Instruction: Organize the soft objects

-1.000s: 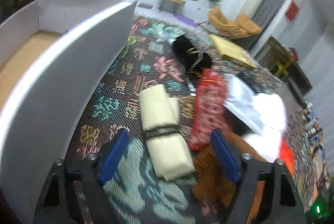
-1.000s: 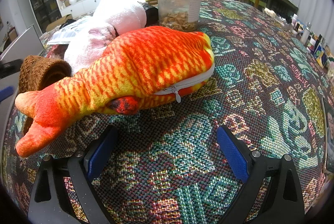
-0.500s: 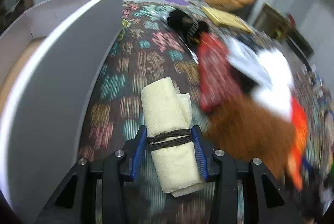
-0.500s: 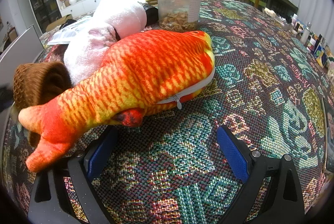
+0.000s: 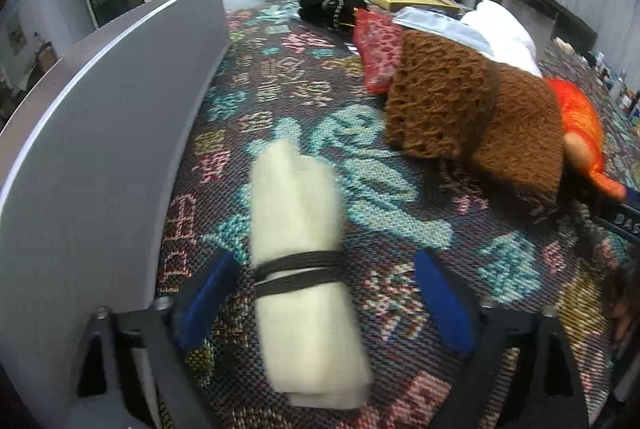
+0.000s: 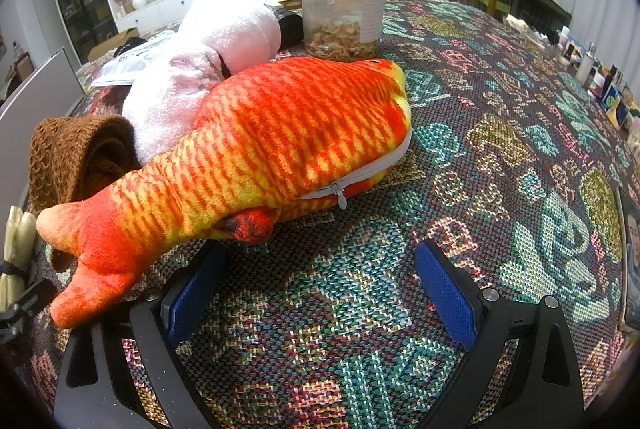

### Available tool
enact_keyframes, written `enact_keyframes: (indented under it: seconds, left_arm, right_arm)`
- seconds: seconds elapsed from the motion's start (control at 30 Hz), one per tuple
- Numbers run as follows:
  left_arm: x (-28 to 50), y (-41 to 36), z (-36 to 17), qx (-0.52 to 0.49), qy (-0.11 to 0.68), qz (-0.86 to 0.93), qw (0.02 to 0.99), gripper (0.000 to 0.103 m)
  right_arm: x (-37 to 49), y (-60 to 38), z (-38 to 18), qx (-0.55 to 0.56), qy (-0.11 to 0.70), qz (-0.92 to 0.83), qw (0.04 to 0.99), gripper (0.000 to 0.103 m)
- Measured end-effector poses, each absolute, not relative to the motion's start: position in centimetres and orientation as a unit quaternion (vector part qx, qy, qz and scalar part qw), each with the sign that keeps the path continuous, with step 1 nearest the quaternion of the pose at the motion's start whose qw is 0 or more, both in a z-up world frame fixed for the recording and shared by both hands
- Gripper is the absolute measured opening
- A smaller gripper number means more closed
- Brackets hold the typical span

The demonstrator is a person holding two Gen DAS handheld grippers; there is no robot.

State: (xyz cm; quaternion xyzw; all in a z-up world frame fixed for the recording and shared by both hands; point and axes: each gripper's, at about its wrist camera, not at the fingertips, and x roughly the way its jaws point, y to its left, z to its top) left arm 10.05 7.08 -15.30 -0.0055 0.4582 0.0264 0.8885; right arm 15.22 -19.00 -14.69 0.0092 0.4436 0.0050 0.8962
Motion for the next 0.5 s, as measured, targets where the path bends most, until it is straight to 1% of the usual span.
enact_keyframes:
  seconds: [0.03, 0.13, 0.5]
  left_arm:
    - [9.94, 7.54, -15.49, -0.02, 0.453, 0.028, 0.891, 0.099]
    - [10.18, 7.5, -15.47, -0.015, 0.455, 0.025, 0.89, 0.103]
    - [10.2, 7.42, -15.68, -0.015, 0.454, 0.025, 0.891, 0.103]
  right_arm:
    - [15.2, -18.99, -14.7, 0.009, 0.444, 0.005, 0.896, 0.097]
    - [15.2, -19.05, -14.71, 0.009, 0.444, 0.005, 0.896, 0.097]
    - [15.22, -19.06, -14.69, 0.009, 0.444, 0.005, 0.896, 0.097]
